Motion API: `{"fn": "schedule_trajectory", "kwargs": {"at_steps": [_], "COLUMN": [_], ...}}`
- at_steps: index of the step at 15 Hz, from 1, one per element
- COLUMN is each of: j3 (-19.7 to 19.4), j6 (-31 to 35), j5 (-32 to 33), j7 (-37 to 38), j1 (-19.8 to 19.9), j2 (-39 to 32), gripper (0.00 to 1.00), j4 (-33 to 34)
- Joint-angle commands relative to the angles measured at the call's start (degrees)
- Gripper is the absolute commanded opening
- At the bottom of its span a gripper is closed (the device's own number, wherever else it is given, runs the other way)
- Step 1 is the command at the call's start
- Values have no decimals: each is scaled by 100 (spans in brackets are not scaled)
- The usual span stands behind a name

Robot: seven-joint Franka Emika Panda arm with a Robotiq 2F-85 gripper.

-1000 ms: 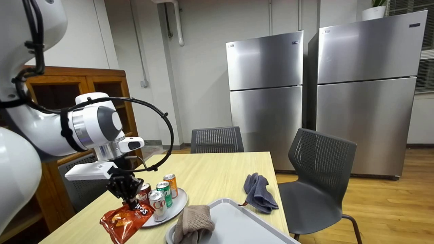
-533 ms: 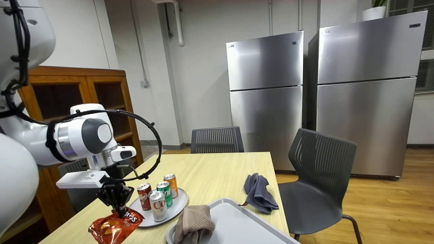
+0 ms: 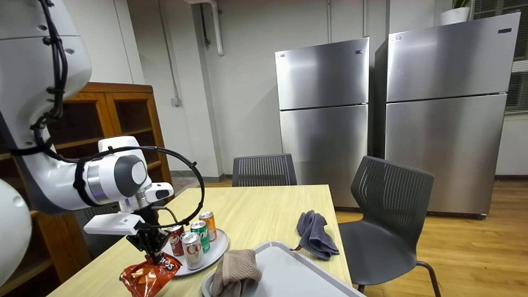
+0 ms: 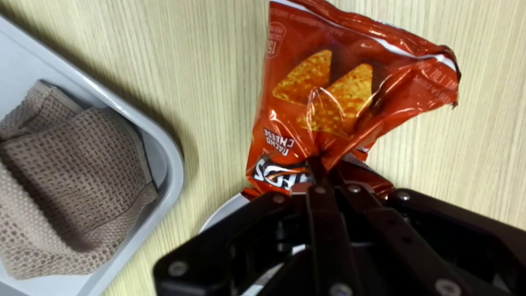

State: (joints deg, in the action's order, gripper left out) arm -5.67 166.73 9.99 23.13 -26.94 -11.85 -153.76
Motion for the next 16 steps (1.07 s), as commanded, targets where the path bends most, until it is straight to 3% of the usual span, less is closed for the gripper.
{"fn": "schedule_trajectory", "kwargs": {"at_steps": [1,2,9,16], "j3": [149,-8,-35,-313], "j6": [240,323,432,-4], "j5": [165,78,75,51], "j7": [49,-10,36,384], "j1": [253,83,-29,-459], "j2": [-338,-414,-759,-825], "gripper": [0,0,0,0], "j4": [227,245,398,436]}}
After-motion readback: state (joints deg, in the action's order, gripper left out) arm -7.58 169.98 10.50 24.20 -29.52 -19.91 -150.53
